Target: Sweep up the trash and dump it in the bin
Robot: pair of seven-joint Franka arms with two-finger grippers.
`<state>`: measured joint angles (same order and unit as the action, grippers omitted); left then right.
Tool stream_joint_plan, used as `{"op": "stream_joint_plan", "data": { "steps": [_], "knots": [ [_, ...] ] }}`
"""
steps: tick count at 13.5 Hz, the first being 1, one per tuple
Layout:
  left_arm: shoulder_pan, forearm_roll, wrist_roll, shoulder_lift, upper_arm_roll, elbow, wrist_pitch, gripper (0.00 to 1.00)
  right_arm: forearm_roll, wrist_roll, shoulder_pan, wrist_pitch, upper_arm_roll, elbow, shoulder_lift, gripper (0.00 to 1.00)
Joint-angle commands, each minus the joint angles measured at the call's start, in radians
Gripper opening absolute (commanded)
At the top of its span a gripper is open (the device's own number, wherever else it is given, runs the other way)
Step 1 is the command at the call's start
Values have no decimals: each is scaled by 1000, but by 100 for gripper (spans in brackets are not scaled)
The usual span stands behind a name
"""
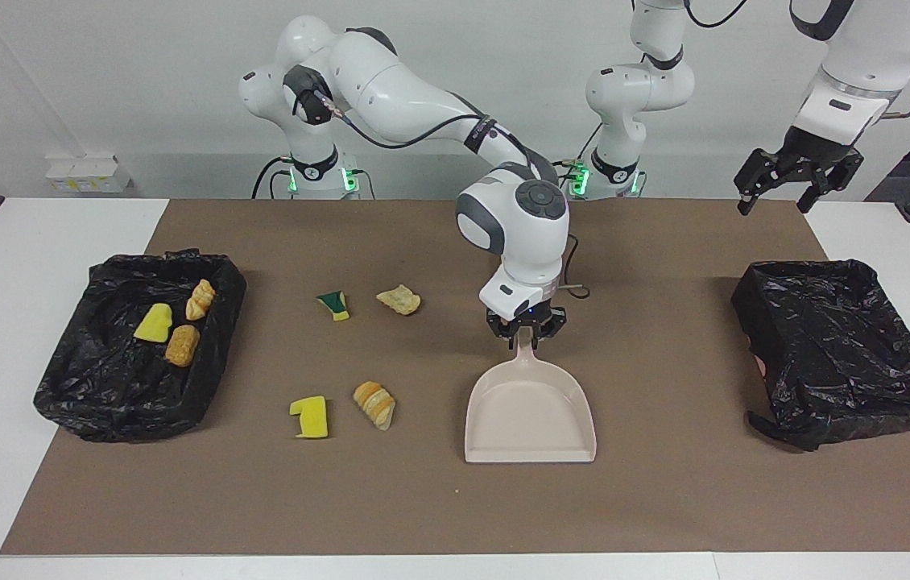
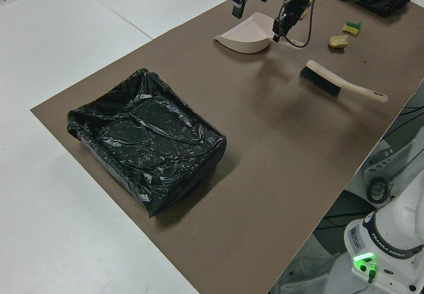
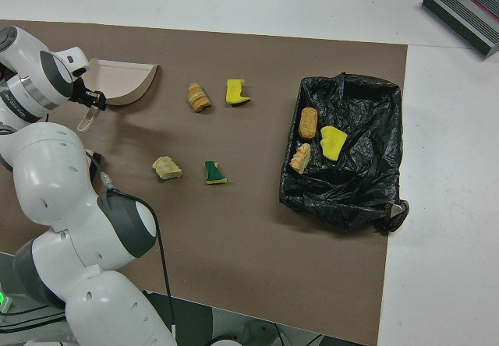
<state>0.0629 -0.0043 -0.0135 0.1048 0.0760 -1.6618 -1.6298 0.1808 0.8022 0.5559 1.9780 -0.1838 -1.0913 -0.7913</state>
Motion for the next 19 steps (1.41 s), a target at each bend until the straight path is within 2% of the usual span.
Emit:
{"op": "stream_joint_plan", "data": {
  "steps": [1, 3, 5, 6, 9, 11, 14, 17, 19],
  "knots": [
    [11, 4, 1, 10, 5, 1, 13, 100, -11, 19, -13, -7, 0, 2, 43, 53],
    [11, 4, 1, 10, 5, 1, 13, 100, -7, 23, -19, -4, 6, -1, 56, 60],
    [11, 4, 1, 10, 5, 1, 13, 100, -20, 20, -49, -4, 21, -19, 113, 71],
    [11, 4, 1, 10, 5, 1, 13, 100, -29, 17, -83, -7, 21, -30, 151, 76],
    [11, 4, 1, 10, 5, 1, 13, 100, -29, 0, -187, -7, 20, -178, 317, 85],
    [11, 4, 1, 10, 5, 1, 14, 100, -30, -1, -224, -14, 21, -241, 397, 96],
    [5, 4, 9, 10, 5, 1, 10, 100, -30, 0, -273, -30, 21, -318, 495, 100],
    [-8, 4, 7, 10, 27, -9, -2, 100, -30, -3, -309, -50, 21, -331, 538, 100],
    [-43, 3, 12, -8, 34, -10, -57, 100, -30, -20, -326, -91, 21, -331, 560, 100]
  ]
}}
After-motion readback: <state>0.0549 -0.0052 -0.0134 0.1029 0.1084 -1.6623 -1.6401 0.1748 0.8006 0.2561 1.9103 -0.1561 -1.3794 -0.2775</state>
